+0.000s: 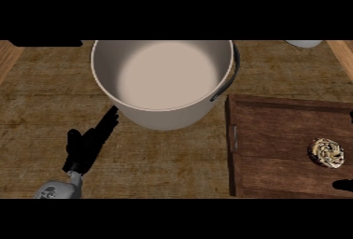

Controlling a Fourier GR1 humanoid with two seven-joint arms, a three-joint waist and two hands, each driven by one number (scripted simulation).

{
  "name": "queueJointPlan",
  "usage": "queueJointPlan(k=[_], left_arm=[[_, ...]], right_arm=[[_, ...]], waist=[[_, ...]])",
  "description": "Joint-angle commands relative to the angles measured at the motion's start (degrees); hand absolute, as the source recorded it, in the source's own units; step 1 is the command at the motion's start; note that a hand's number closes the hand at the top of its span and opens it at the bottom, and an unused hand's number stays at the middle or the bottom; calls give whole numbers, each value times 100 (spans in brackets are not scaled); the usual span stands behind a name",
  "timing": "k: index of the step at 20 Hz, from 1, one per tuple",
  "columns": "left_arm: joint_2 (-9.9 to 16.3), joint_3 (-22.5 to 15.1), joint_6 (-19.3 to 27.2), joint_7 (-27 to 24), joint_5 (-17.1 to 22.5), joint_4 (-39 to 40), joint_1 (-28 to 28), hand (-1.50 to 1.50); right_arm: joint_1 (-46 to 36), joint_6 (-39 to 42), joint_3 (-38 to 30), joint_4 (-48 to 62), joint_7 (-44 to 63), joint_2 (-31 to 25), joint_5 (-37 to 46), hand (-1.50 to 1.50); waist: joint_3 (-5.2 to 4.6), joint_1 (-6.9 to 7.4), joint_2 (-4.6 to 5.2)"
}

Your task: Pick the cupcake from the tray and place it in the pot

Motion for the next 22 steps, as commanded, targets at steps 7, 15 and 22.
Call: queueJointPlan(k=[7, 15, 22], left_arm=[[-376, -44, 100, 61, -336, 27, 102, 0], [-211, 246, -154, 541, -279, -460, 140, 0], [-366, 520, -344, 185, -388, 415, -258, 0]], right_arm=[[-257, 980, -571, 1107, -1079, 492, -532, -150], [-307, 1256, -657, 1859, -1602, 1109, -451, -150], [-890, 1451, -674, 2520, -1486, 1412, -525, -150]], waist=[[-12, 9, 20], [-12, 14, 17], [-14, 5, 27]])
